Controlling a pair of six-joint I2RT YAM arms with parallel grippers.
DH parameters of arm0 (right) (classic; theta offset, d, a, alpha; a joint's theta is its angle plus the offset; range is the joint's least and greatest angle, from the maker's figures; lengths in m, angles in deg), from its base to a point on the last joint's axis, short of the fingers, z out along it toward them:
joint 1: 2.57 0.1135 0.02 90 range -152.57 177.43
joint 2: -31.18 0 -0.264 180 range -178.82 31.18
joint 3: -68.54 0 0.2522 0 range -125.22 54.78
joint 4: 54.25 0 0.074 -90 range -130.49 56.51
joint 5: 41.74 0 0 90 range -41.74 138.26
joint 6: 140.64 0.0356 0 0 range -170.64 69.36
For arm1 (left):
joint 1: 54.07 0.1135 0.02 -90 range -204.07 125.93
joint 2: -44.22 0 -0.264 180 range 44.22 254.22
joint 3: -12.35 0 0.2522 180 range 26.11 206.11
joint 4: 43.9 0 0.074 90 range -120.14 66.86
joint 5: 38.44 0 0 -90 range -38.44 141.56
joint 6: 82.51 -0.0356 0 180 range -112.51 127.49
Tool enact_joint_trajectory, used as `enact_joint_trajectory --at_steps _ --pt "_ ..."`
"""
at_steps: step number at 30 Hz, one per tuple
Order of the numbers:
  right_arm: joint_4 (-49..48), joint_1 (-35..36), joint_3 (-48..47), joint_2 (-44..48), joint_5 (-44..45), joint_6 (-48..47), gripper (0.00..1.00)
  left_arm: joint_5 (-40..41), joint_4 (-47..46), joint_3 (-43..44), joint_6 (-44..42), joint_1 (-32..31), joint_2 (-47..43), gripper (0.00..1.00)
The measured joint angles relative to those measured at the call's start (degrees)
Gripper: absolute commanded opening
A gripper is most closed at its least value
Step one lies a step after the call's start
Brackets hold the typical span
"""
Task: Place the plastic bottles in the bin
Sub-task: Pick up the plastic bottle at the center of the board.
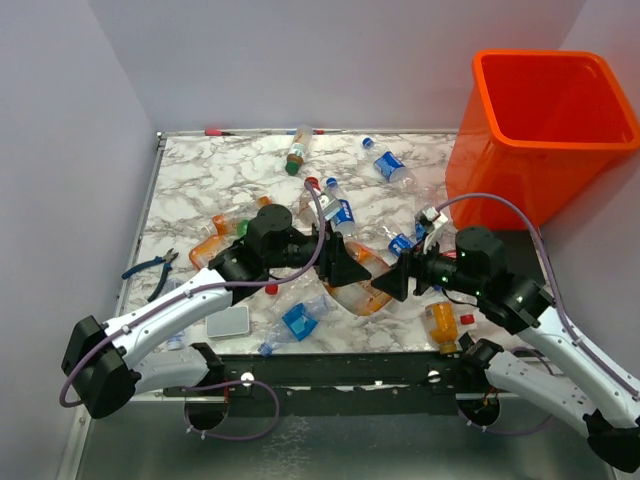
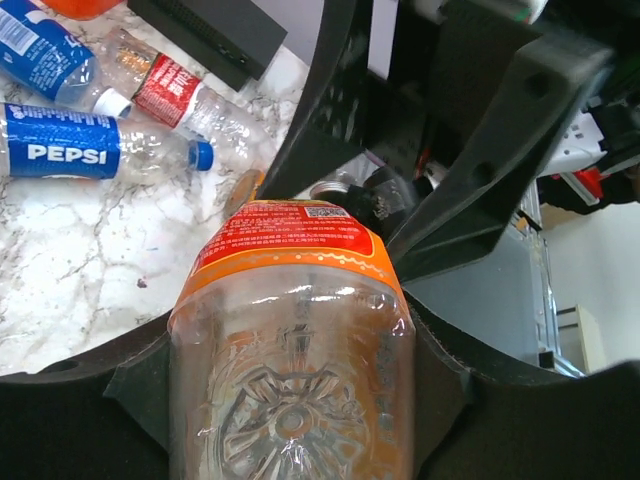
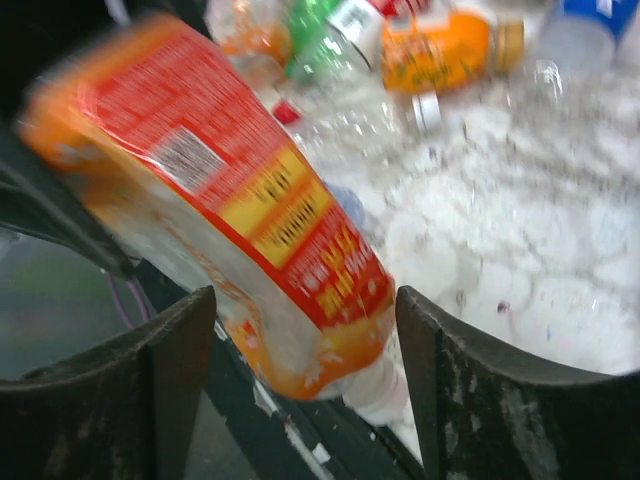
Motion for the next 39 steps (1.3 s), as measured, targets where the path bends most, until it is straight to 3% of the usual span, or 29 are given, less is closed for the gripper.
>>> enact_joint_trajectory --at_steps 4,11,18,25,34,39 --pt "-1.9 0.2 -5.4 0.1 0.0 0.4 0.92 1.7 -0.7 -0.1 0.7 -1.2 -2.0 0.0" --pt "-5.6 0.3 -12.3 2.5 3.0 2.3 0.93 9.2 -8.2 -2.5 4.7 -1.4 -9.6 0.0" --pt "-20.5 0.3 -5.9 9.9 8.1 9.2 0.9 28.6 -23.3 -12.4 11.7 -1.4 -21.9 0.0" --pt "-33.4 0.3 -3.7 7.6 11.3 18.5 0.88 45.6 -35.7 -20.1 20.8 -1.4 -28.5 0.0" --pt "-51.4 0.3 -0.6 -4.1 10.8 29.2 0.83 49.2 -43.8 -24.0 28.9 -1.4 -28.5 0.0" --pt "-59.7 0.3 -0.5 -9.4 10.4 33.6 0.72 49.2 -45.7 -24.2 30.6 -1.4 -28.4 0.0"
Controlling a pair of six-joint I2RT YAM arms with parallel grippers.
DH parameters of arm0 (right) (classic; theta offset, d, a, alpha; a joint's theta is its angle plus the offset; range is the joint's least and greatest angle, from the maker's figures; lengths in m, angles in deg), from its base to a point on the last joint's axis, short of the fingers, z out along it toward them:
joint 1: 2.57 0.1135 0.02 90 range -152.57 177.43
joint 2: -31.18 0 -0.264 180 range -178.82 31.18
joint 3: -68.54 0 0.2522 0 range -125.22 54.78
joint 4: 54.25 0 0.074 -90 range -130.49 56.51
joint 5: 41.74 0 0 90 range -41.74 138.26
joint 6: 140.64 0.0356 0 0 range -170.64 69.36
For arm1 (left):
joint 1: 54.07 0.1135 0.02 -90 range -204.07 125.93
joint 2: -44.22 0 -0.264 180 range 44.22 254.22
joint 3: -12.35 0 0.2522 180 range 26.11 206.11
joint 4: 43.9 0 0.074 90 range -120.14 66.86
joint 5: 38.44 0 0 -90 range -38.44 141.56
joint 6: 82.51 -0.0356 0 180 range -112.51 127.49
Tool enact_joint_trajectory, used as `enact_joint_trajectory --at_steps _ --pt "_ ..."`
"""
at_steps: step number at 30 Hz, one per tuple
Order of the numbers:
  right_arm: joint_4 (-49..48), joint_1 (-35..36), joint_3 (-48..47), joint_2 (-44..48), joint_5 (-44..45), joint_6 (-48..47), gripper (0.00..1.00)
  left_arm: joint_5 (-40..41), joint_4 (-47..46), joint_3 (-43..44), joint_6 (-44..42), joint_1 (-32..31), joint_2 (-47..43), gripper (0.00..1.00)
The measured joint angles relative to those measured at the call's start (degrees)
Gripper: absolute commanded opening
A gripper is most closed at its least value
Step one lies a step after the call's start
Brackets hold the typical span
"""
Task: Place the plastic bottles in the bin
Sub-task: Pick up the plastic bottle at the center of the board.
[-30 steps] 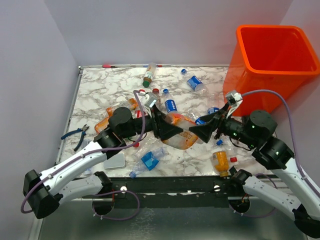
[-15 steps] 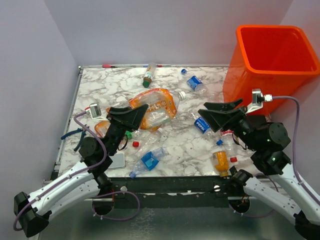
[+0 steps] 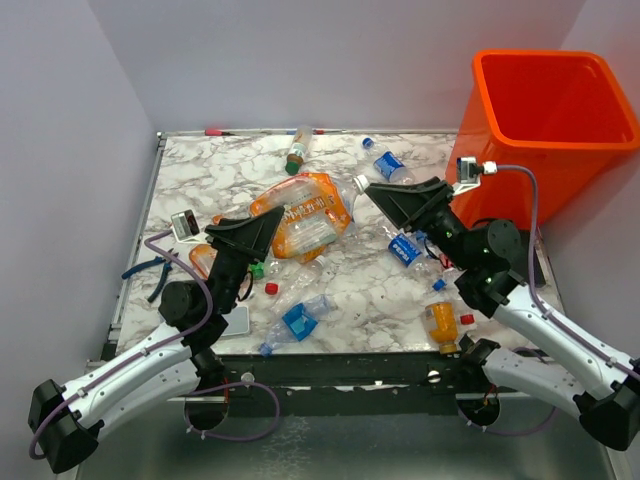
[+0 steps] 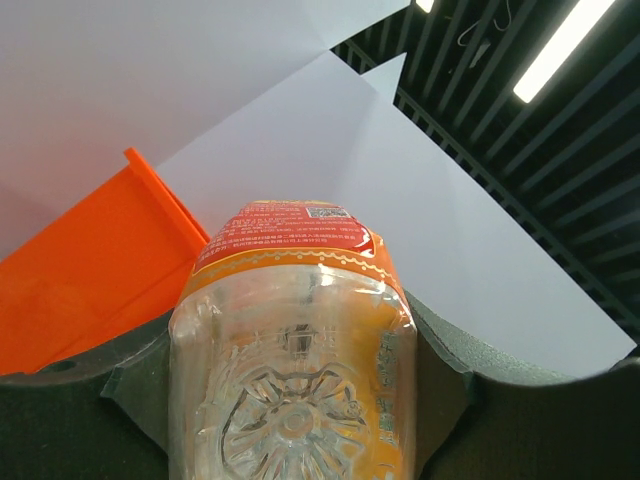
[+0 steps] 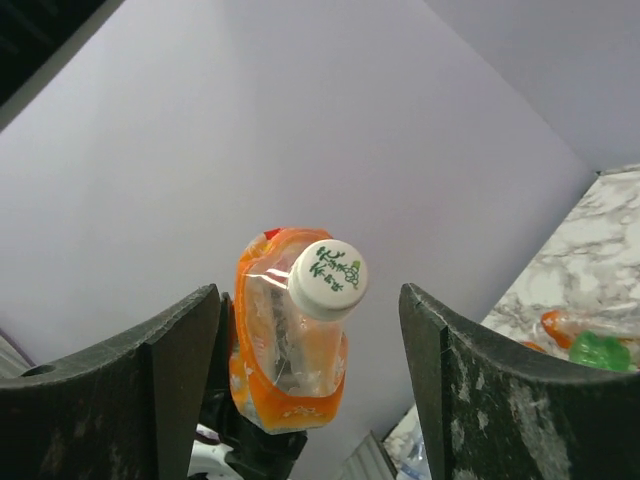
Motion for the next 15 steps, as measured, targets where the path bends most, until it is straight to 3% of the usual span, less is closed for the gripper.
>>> enact_joint_trajectory --at_steps 9,15 --pt "-8.2 0.0 0.0 -6.4 -1.4 5.3 0.61 0.0 -2.4 -0.2 1.3 0.0 0.8 0.0" --pt "-10.4 0.0 0.0 -8.4 -2.8 7.9 0.39 0.0 -2.8 -0.5 1.8 0.0 1.5 0.0"
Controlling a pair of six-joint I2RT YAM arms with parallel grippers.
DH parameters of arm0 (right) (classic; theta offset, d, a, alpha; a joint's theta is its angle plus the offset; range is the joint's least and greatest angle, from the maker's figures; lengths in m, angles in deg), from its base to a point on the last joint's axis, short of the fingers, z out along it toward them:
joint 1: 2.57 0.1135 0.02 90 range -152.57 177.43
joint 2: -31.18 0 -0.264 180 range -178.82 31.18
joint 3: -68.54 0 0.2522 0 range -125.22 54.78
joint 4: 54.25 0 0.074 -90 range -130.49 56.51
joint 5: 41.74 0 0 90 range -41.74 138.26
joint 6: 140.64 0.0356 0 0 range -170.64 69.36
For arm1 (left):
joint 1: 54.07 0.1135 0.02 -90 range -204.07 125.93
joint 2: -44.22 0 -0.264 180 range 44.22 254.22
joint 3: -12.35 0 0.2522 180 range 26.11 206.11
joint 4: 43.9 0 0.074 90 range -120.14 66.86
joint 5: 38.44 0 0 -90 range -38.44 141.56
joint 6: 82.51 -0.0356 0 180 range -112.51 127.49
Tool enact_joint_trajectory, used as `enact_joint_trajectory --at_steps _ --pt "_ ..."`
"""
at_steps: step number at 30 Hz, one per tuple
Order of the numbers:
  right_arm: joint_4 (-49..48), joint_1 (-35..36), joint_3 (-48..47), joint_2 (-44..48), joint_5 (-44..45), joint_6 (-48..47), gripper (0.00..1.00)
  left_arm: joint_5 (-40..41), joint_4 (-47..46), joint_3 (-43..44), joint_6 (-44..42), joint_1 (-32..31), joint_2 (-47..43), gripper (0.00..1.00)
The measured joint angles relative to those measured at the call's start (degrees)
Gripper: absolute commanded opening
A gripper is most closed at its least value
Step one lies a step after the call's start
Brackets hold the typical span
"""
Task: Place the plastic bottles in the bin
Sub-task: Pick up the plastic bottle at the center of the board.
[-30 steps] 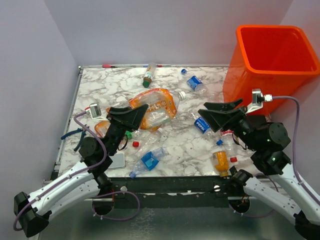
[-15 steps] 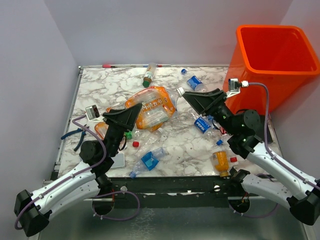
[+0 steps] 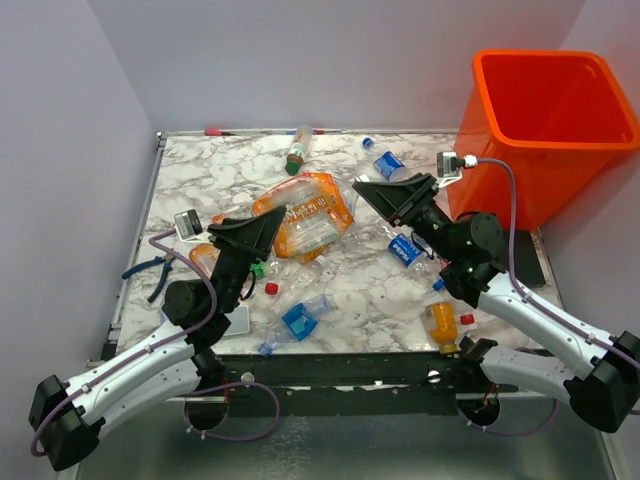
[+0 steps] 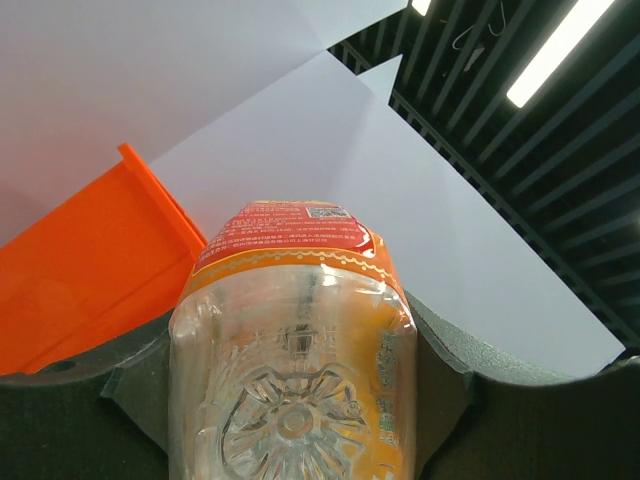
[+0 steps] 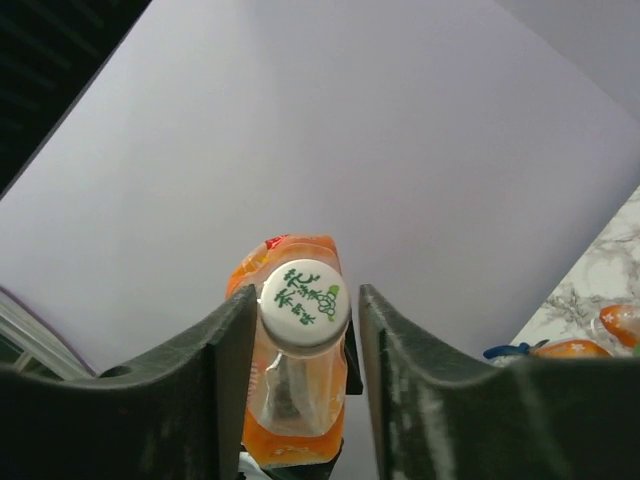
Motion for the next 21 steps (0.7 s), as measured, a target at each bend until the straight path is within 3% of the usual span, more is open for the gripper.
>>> enact_joint_trajectory --at_steps 2,3,6,7,8,11,14,17,21 --pt "-0.9 0.0 0.0 -0.1 -0.3 0.6 0.29 0.0 -0.3 -0.1 0.1 0.0 0.2 0.0" --pt "-1.4 0.0 0.0 -0.2 -0.6 0.7 0.24 0.0 -0.6 -0.1 0.4 0.0 0.3 0.12" --pt "-2.9 0.0 0.0 -0.7 -1.5 1.1 0.06 0.0 -1.1 -0.2 0.7 0.0 0.5 0.76" --pt "-3.2 0.0 0.0 -0.8 -1.7 1.1 0.01 0.0 -1.2 -0.2 0.7 0.0 0.5 0.93" --pt "-3.3 0.0 0.0 -0.8 -1.9 1.0 0.0 0.0 -1.4 -0.3 0.4 0.0 0.5 0.98" --pt "-1.6 0.0 -0.5 0.2 -2.3 -0.8 0.0 0.1 -0.7 -0.5 0.5 0.0 0.2 0.99" --pt "6.8 0.0 -4.3 3.3 -2.3 -6.6 0.0 0.7 4.0 -0.5 -0.7 0.0 -1.9 0.99" --pt "20.5 0.1 -13.7 6.4 0.0 -16.7 0.0 3.3 13.8 1.3 -4.8 0.0 -6.3 0.99" --pt "39.0 0.2 -29.8 8.2 9.6 -29.9 0.0 10.4 28.3 9.0 -14.8 -0.1 -10.6 0.99"
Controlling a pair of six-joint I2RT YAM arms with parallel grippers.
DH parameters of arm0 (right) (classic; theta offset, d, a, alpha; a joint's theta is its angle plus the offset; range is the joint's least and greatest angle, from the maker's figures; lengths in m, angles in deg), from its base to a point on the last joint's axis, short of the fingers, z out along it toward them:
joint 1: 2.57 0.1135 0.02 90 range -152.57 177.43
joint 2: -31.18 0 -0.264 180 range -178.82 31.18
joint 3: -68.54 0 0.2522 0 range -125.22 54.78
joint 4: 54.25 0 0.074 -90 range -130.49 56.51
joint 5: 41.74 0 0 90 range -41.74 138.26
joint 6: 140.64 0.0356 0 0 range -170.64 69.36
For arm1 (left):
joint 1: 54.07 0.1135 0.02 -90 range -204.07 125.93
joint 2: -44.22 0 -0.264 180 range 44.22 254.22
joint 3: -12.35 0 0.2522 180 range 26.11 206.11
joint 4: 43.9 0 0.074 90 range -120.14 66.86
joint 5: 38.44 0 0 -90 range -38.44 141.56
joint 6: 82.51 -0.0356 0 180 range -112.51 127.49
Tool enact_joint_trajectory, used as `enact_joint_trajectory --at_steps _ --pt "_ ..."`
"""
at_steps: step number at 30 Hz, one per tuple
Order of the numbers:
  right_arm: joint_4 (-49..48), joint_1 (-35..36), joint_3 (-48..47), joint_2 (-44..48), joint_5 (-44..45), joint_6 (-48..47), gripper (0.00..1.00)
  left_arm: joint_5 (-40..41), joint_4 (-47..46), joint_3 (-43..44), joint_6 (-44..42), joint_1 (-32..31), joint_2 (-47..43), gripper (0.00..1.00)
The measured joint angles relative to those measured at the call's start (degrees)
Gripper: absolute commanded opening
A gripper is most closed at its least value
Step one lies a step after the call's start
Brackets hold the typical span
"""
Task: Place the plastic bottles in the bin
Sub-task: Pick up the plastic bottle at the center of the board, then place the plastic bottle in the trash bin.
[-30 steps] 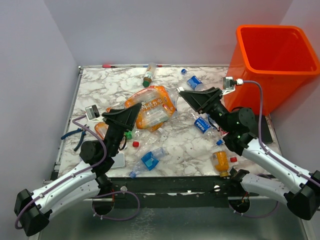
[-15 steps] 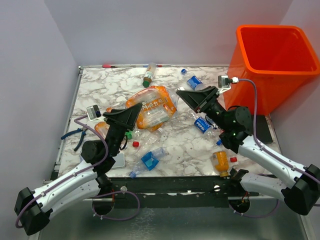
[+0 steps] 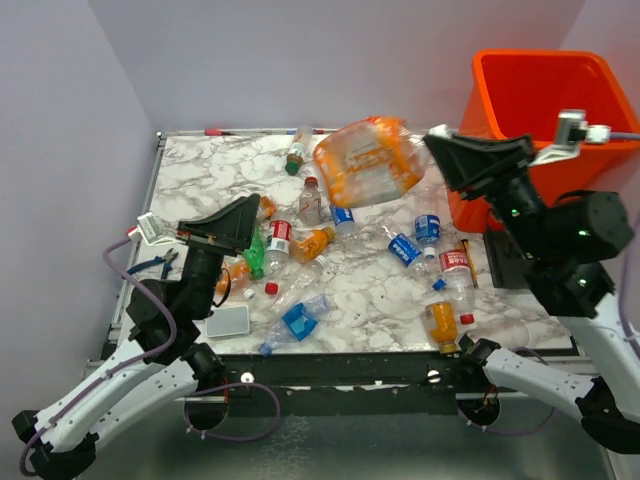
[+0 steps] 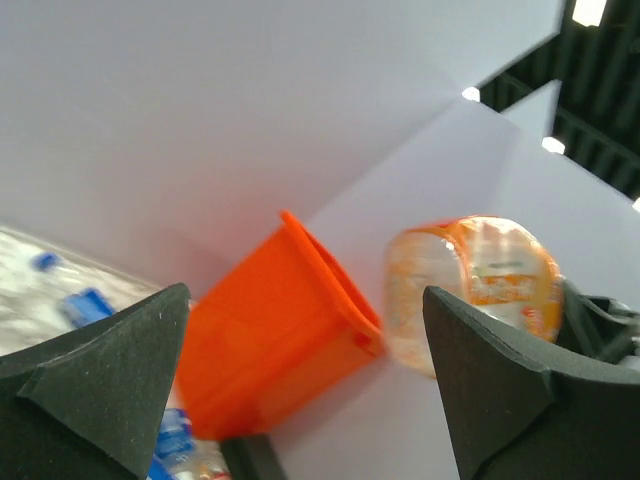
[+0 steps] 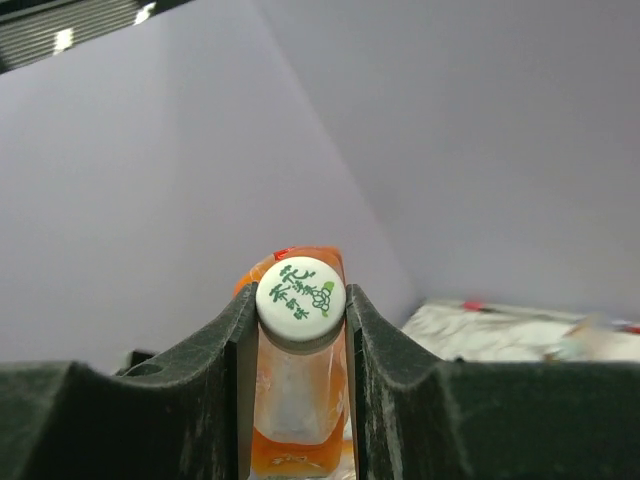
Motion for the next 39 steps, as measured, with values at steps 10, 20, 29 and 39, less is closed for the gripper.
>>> enact_joint_trajectory --at_steps 10,20,29,39 --pt "10.3 0.0 -14.3 -1.4 38.6 -30.4 0.0 17.4 18.2 6.8 -18.9 0.1 3.8 0.99" --pt "-22.7 -1.0 -15.9 -16.1 56.2 -65.1 0.0 20.3 20.3 1.7 -23.1 0.1 6.3 0.99" --pt "-25.8 -20.5 -26.5 -26.2 57.7 -64.3 0.0 20.6 20.2 -1.1 -24.5 0.1 5.4 0.99" --pt "-13.2 -32.7 -24.3 -30.3 58.7 -46.8 0.0 20.9 23.8 -0.6 -27.6 0.1 6.5 0.99"
